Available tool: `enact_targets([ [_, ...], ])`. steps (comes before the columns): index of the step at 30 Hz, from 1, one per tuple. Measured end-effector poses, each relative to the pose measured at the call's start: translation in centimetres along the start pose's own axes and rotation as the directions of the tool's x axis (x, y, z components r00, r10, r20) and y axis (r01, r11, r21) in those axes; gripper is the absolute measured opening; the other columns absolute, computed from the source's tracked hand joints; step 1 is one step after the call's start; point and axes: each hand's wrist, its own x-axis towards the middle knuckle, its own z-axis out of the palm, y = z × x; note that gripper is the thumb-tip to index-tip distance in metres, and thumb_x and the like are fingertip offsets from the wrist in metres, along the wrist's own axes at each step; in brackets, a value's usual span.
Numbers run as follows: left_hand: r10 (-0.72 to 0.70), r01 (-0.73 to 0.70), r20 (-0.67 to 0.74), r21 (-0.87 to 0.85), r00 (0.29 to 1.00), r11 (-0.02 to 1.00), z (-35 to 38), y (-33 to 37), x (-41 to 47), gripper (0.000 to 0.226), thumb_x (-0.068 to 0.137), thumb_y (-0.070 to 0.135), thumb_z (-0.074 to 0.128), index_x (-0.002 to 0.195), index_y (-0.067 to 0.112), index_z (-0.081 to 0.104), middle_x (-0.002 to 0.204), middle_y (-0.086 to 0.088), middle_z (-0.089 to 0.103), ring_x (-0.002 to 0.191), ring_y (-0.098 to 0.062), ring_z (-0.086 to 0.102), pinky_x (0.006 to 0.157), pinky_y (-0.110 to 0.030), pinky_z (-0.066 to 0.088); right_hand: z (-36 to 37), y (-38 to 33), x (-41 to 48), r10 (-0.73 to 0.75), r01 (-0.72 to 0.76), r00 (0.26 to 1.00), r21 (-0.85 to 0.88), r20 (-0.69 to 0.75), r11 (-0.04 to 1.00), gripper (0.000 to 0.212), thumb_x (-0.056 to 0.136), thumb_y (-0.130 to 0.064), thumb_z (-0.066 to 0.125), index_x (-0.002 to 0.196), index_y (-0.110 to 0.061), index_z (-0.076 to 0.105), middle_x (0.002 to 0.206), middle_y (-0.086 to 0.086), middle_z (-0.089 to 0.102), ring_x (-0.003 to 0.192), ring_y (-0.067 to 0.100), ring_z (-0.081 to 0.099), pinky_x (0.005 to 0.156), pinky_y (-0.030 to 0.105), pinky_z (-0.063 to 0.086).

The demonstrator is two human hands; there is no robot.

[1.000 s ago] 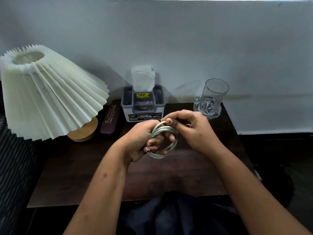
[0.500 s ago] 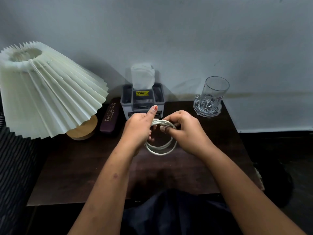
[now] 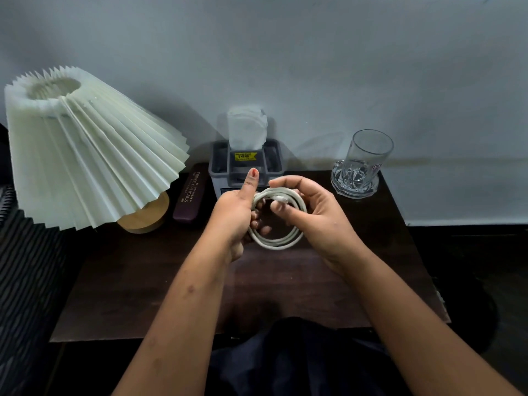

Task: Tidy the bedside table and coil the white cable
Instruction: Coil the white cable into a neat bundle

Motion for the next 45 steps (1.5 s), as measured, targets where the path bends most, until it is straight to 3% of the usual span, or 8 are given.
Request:
enact_targets([
  [5, -0.021, 0.041, 0.225, -0.087, 0.974, 0.995, 0.7, 0.1, -0.6, 0.039, 0.090, 0.046, 0.048, 0.070, 0.012, 0.048, 0.041, 0.007, 0.037, 0.035, -0.004, 0.036, 0.046, -0.024, 0.053, -0.1, 0.7, 0.4, -0.134, 0.079, 0.959, -0.219, -0.251, 0.973, 0.014, 0.087, -0.009, 0.062, 0.098, -0.015, 0.067, 0.078, -0.009, 0.065, 0.064, -0.003, 0.058, 0.063, 0.015, 0.045],
  [10, -0.049, 0.088, 0.307, -0.114, 0.951, 0.990, 0.8, 0.2, -0.9, 0.035, 0.093, 0.041, 0.044, 0.076, 0.011, 0.049, 0.047, 0.004, 0.042, 0.039, -0.005, 0.042, 0.055, -0.027, 0.057, -0.4, 1.2, 0.4, -0.314, 0.115, 0.870, -0.462, -0.380, 0.879, 0.015, 0.081, -0.019, 0.069, 0.095, -0.024, 0.072, 0.096, 0.002, 0.065, 0.089, 0.013, 0.064, 0.082, 0.034, 0.053],
  [22, -0.020, 0.054, 0.285, -0.115, 0.958, 0.992, 0.9, 0.4, -1.0, 0.043, 0.089, 0.053, 0.044, 0.095, 0.011, 0.055, 0.050, 0.005, 0.039, 0.042, -0.008, 0.042, 0.046, -0.019, 0.045, 0.4, 0.1, 0.0, -0.343, 0.174, 0.827, -0.378, -0.445, 0.909, 0.010, 0.085, -0.018, 0.067, 0.082, -0.027, 0.065, 0.073, -0.001, 0.069, 0.064, 0.017, 0.070, 0.064, 0.033, 0.055],
  [30, 0.023, -0.014, 0.302, -0.032, 0.953, 0.999, 1.2, 0.0, -0.9, 0.038, 0.091, 0.047, 0.044, 0.070, 0.016, 0.049, 0.044, 0.009, 0.042, 0.041, -0.007, 0.046, 0.054, -0.024, 0.040, 0.2, 0.6, 0.3, -0.248, 0.102, 0.797, -0.282, -0.551, 0.954, 0.013, 0.091, -0.021, 0.059, 0.079, -0.026, 0.056, 0.071, -0.004, 0.065, 0.049, 0.010, 0.061, 0.052, 0.032, 0.049],
  [35, 0.033, -0.036, 0.232, 0.013, 0.972, 0.999, 1.4, -0.5, -0.4, 0.035, 0.092, 0.046, 0.044, 0.073, 0.018, 0.048, 0.043, 0.010, 0.044, 0.038, -0.004, 0.047, 0.056, -0.026, 0.040, 0.0, 0.9, 0.7, -0.112, 0.035, 0.803, -0.141, -0.585, 0.989, 0.011, 0.092, -0.017, 0.057, 0.081, -0.019, 0.057, 0.068, -0.001, 0.063, 0.046, 0.007, 0.058, 0.045, 0.025, 0.046],
  [38, 0.044, -0.045, 0.151, 0.001, 0.988, 0.999, 1.3, -0.7, -0.1, 0.033, 0.095, 0.042, 0.043, 0.076, 0.015, 0.049, 0.049, 0.006, 0.042, 0.036, -0.004, 0.044, 0.048, -0.025, 0.047, -0.4, 0.8, 0.9, 0.055, -0.028, 0.880, 0.065, -0.471, 0.998, 0.006, 0.092, -0.012, 0.056, 0.091, -0.017, 0.054, 0.079, 0.004, 0.065, 0.051, 0.008, 0.063, 0.048, 0.022, 0.049],
  [40, 0.050, -0.049, 0.098, -0.013, 0.994, 0.999, 1.3, -0.9, 0.1, 0.033, 0.096, 0.039, 0.041, 0.075, 0.014, 0.048, 0.054, 0.003, 0.039, 0.036, -0.004, 0.043, 0.043, -0.022, 0.049, -0.7, 0.8, 0.9, 0.061, -0.065, 0.915, 0.002, -0.399, 0.998, 0.014, 0.091, -0.011, 0.057, 0.099, -0.021, 0.052, 0.089, 0.006, 0.068, 0.062, 0.013, 0.068, 0.055, 0.027, 0.051],
  [45, 0.039, -0.040, -0.015, -0.059, 0.999, 0.997, 1.8, -1.6, 0.5, 0.032, 0.098, 0.037, 0.038, 0.078, 0.014, 0.050, 0.064, 0.000, 0.041, 0.054, -0.012, 0.044, 0.068, -0.043, 0.054, -0.3, 1.5, 0.6, 0.155, -0.195, 0.950, -0.129, -0.270, 0.972, 0.043, 0.088, -0.014, 0.061, 0.123, -0.031, 0.041, 0.108, 0.005, 0.067, 0.086, 0.018, 0.067, 0.059, 0.030, 0.055],
])
